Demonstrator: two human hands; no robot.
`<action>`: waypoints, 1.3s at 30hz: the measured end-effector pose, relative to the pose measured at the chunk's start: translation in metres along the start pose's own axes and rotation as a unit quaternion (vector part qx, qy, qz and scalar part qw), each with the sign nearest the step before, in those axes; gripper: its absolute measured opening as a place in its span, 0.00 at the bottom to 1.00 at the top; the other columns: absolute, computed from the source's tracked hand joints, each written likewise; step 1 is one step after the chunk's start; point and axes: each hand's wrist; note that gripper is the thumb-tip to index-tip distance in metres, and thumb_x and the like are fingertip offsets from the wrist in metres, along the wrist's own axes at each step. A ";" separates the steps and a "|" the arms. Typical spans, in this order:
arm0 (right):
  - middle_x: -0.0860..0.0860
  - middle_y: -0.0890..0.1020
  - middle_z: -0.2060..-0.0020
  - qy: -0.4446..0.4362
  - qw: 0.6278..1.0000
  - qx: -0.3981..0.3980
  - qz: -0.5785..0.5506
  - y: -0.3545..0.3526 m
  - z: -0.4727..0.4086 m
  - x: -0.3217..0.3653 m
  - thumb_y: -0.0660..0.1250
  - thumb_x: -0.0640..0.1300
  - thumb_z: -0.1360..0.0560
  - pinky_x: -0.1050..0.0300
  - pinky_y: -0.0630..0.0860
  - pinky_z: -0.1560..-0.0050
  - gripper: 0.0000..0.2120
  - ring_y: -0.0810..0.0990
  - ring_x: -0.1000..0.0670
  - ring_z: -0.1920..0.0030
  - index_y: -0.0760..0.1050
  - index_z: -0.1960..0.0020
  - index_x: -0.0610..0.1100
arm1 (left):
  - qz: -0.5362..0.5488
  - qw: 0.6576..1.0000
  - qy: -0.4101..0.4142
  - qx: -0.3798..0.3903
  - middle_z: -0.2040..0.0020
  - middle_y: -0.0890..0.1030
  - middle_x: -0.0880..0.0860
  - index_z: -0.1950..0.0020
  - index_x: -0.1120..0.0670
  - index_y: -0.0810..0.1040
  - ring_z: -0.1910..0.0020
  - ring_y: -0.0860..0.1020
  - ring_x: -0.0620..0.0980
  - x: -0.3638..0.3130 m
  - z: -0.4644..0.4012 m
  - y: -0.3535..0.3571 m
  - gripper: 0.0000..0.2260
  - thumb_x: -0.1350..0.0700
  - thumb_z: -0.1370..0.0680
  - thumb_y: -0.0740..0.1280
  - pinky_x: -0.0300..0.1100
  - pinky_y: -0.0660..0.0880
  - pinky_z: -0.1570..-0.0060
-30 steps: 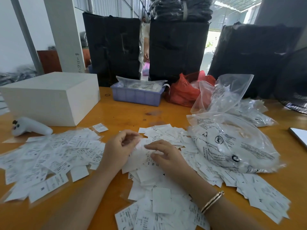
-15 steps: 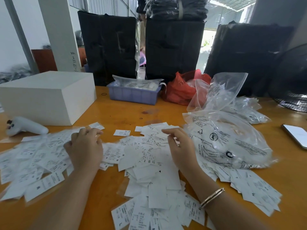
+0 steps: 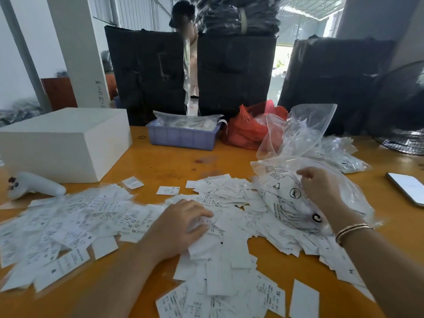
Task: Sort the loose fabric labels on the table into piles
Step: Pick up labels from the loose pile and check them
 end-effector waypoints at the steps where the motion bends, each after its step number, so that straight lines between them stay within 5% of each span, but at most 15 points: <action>1: 0.44 0.81 0.43 0.005 0.998 0.043 0.049 0.002 -0.002 -0.006 0.62 0.37 0.24 0.53 0.74 0.53 0.14 0.78 0.43 0.48 0.78 0.41 0.42 | -0.004 1.000 -0.003 0.000 0.44 0.75 0.36 0.41 0.40 0.76 0.43 0.68 0.34 0.001 0.000 0.000 0.10 0.45 0.22 0.63 0.31 0.63 0.43; 4: 0.42 0.79 0.42 0.020 0.977 0.119 0.175 0.008 -0.001 -0.012 0.59 0.38 0.23 0.50 0.70 0.45 0.13 0.75 0.41 0.44 0.80 0.45 0.42 | -0.002 1.000 -0.011 -0.006 0.45 0.75 0.37 0.43 0.41 0.77 0.44 0.69 0.34 0.002 0.000 0.000 0.09 0.46 0.22 0.63 0.29 0.62 0.45; 8: 0.44 0.80 0.43 0.026 0.982 0.090 0.167 0.010 0.005 -0.006 0.58 0.37 0.23 0.51 0.67 0.44 0.15 0.75 0.42 0.43 0.80 0.45 0.47 | 0.002 1.000 -0.014 -0.003 0.46 0.76 0.37 0.43 0.42 0.78 0.44 0.69 0.35 0.001 0.001 0.000 0.09 0.47 0.22 0.64 0.27 0.61 0.46; 15: 0.49 0.74 0.67 0.024 0.989 0.035 0.140 0.006 0.013 0.000 0.58 0.38 0.24 0.50 0.69 0.48 0.10 0.72 0.45 0.61 0.78 0.59 0.44 | 0.010 1.000 -0.018 -0.001 0.47 0.75 0.35 0.43 0.41 0.78 0.44 0.69 0.32 0.002 0.001 0.001 0.09 0.48 0.22 0.65 0.27 0.63 0.46; 19: 0.43 0.79 0.65 0.005 0.986 0.030 0.164 0.005 0.016 0.004 0.58 0.35 0.27 0.53 0.66 0.54 0.11 0.70 0.46 0.66 0.77 0.63 0.43 | 0.010 1.000 -0.019 0.000 0.47 0.74 0.34 0.44 0.40 0.78 0.45 0.69 0.32 0.004 0.001 0.001 0.08 0.47 0.22 0.64 0.29 0.64 0.46; 24: 0.53 0.71 0.70 -0.008 0.988 -0.006 0.152 0.006 0.020 0.008 0.59 0.34 0.27 0.47 0.71 0.45 0.11 0.70 0.47 0.65 0.75 0.62 0.45 | 0.009 1.000 -0.019 0.001 0.49 0.73 0.32 0.44 0.40 0.77 0.45 0.67 0.29 0.003 0.001 0.002 0.08 0.47 0.22 0.64 0.27 0.62 0.47; 30: 0.49 0.82 0.56 0.035 0.999 -0.023 -0.028 0.008 0.018 0.003 0.65 0.42 0.25 0.46 0.75 0.48 0.05 0.78 0.44 0.54 0.80 0.57 0.45 | 0.017 1.000 -0.020 -0.002 0.49 0.73 0.32 0.44 0.40 0.78 0.45 0.67 0.29 0.003 0.000 0.000 0.08 0.48 0.22 0.64 0.27 0.62 0.47; 33: 0.50 0.83 0.57 0.013 0.988 -0.088 -0.126 0.005 0.016 0.012 0.66 0.45 0.24 0.62 0.72 0.61 0.07 0.78 0.52 0.59 0.81 0.52 0.44 | 0.021 1.000 -0.022 -0.001 0.49 0.73 0.32 0.44 0.40 0.77 0.45 0.68 0.30 0.002 0.000 0.000 0.08 0.48 0.22 0.64 0.29 0.64 0.46; 36: 0.54 0.82 0.61 -0.007 0.957 -0.086 -0.276 0.002 0.025 0.034 0.65 0.44 0.23 0.71 0.70 0.68 0.03 0.81 0.57 0.62 0.77 0.54 0.48 | 0.033 0.999 -0.029 -0.004 0.48 0.74 0.32 0.44 0.41 0.78 0.44 0.69 0.31 0.001 0.000 0.000 0.08 0.48 0.22 0.65 0.32 0.66 0.44; 39: 0.50 0.84 0.62 -0.019 0.901 0.001 -0.433 0.004 0.045 0.059 0.64 0.39 0.23 0.69 0.75 0.65 0.04 0.83 0.54 0.63 0.77 0.52 0.44 | 0.051 0.998 -0.043 -0.019 0.49 0.72 0.29 0.46 0.38 0.76 0.44 0.68 0.28 -0.003 -0.001 -0.003 0.07 0.49 0.22 0.65 0.28 0.63 0.46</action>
Point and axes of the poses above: each hand's wrist, its own z-axis away from the middle knuckle, its own y-axis out of the palm, x = y × z
